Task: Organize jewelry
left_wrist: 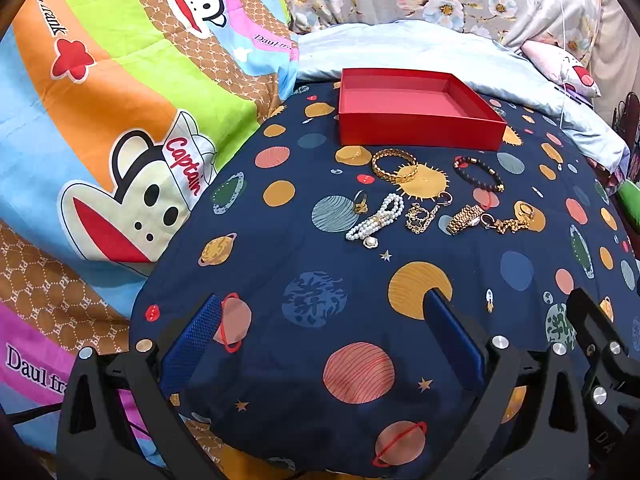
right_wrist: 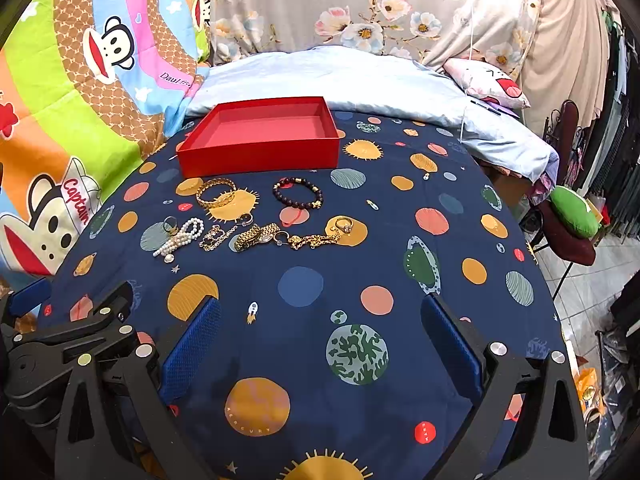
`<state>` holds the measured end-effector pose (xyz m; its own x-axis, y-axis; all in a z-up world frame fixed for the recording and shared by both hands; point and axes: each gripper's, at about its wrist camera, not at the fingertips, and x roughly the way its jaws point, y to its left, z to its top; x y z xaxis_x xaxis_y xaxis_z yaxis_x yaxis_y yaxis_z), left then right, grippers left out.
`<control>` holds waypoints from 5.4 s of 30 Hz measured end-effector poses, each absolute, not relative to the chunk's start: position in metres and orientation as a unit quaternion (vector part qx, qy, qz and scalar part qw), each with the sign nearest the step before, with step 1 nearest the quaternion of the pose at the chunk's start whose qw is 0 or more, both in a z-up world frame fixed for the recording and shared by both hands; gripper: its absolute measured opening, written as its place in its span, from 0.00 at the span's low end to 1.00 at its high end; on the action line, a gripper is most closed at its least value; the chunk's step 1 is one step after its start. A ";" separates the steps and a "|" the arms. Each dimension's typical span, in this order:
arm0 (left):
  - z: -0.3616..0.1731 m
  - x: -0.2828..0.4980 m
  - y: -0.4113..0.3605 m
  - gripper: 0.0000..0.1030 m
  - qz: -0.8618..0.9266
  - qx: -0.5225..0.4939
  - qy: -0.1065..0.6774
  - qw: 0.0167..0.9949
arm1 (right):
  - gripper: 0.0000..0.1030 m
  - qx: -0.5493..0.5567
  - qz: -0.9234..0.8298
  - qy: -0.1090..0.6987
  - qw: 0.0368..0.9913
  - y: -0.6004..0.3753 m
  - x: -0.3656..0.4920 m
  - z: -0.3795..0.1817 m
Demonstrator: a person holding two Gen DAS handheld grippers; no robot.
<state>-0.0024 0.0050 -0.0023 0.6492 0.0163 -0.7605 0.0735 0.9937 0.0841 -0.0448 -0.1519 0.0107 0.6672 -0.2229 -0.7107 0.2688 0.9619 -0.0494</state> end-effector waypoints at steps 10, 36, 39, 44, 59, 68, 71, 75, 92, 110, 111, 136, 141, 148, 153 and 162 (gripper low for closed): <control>-0.008 -0.002 0.003 0.95 -0.019 0.055 0.423 0.904 | 0.95 0.033 -0.138 0.393 0.908 -0.152 -0.040 0.008; -0.019 0.003 0.005 0.95 -0.017 0.056 0.432 0.900 | 0.95 0.031 -0.140 0.404 0.903 -0.150 -0.035 0.000; -0.020 0.004 0.005 0.95 -0.018 0.056 0.433 0.900 | 0.95 0.032 -0.140 0.404 0.903 -0.150 -0.035 -0.001; -0.020 0.004 0.005 0.95 -0.017 0.056 0.433 0.900 | 0.95 0.032 -0.140 0.404 0.903 -0.150 -0.035 -0.001; -0.022 0.007 0.005 0.95 -0.016 0.058 0.431 0.900 | 0.95 0.031 -0.140 0.404 0.903 -0.151 -0.034 0.000; -0.022 0.007 0.005 0.95 -0.016 0.058 0.432 0.900 | 0.95 0.031 -0.140 0.405 0.903 -0.151 -0.034 -0.001; -0.022 0.007 0.004 0.95 -0.015 0.058 0.430 0.901 | 0.95 0.032 -0.139 0.405 0.903 -0.151 -0.034 -0.001; -0.022 0.008 0.005 0.95 -0.016 0.058 0.432 0.900 | 0.95 0.032 -0.139 0.405 0.903 -0.151 -0.033 -0.001; -0.035 0.019 0.004 0.95 -0.028 0.045 0.440 0.896 | 0.95 0.043 -0.136 0.419 0.896 -0.162 -0.021 -0.020; -0.060 0.073 0.011 0.95 -0.061 0.015 0.448 0.892 | 0.95 0.083 -0.126 0.449 0.881 -0.197 0.026 -0.055; -0.061 0.078 0.008 0.95 -0.070 0.012 0.448 0.891 | 0.95 0.083 -0.126 0.450 0.880 -0.198 0.028 -0.056; -0.054 0.096 0.001 0.13 -0.153 -0.019 0.442 0.884 | 0.69 0.132 -0.039 0.461 0.876 -0.176 0.071 -0.057; -0.052 0.095 0.012 0.13 -0.150 -0.028 0.441 0.884 | 0.62 0.144 -0.020 0.463 0.875 -0.164 0.081 -0.057; -0.059 0.097 0.023 0.13 -0.145 -0.044 0.451 0.879 | 0.49 0.145 -0.029 0.460 0.875 -0.156 0.092 -0.058; -0.064 0.098 0.026 0.13 -0.146 -0.051 0.456 0.877 | 0.39 0.131 -0.041 0.459 0.878 -0.153 0.097 -0.059; -0.064 0.097 0.028 0.13 -0.147 -0.055 0.454 0.877 | 0.12 0.122 -0.041 0.462 0.878 -0.148 0.090 -0.060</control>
<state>0.0973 0.0275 -0.0644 0.5437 -0.3079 -0.7807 0.2085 0.9507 -0.2297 0.0902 -0.1481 -0.0605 0.5702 0.0398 -0.8205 0.1854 0.9668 0.1757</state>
